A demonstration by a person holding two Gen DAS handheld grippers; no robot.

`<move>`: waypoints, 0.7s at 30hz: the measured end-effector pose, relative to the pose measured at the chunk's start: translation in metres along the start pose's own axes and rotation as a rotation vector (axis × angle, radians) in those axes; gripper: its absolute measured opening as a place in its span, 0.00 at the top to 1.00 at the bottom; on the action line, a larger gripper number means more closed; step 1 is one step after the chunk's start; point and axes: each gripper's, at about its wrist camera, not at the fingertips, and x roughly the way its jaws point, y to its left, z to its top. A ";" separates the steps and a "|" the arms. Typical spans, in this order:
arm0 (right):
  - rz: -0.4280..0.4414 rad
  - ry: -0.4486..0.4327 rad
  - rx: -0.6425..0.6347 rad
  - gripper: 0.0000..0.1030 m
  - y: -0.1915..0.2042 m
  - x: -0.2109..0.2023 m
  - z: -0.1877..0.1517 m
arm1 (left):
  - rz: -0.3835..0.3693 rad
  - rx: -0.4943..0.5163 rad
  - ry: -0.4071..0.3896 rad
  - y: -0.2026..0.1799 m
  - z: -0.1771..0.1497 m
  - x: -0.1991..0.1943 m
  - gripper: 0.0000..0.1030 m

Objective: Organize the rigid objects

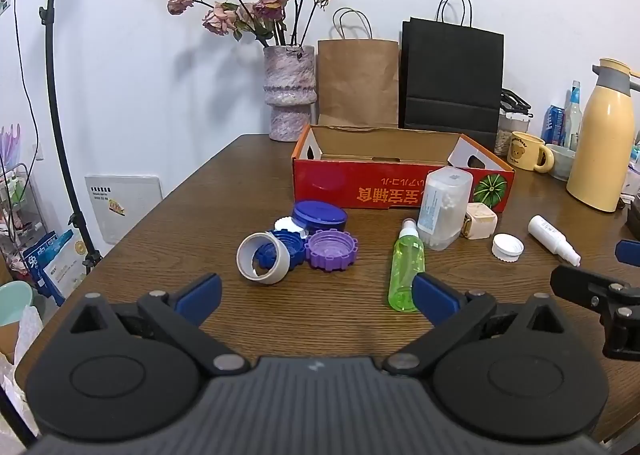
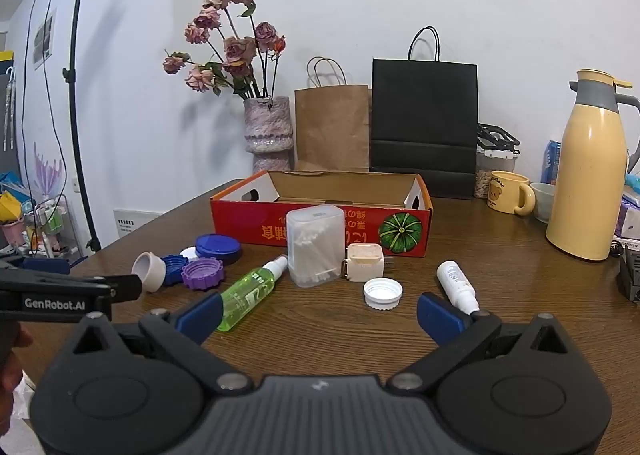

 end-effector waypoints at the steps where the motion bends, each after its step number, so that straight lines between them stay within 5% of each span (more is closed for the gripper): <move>1: 0.000 0.000 0.000 0.00 0.000 0.000 0.000 | 0.000 0.000 0.000 0.000 0.000 0.000 0.00; 21: 0.000 -0.001 -0.001 0.00 0.000 0.001 0.000 | -0.011 0.000 -0.008 0.001 0.004 -0.006 0.00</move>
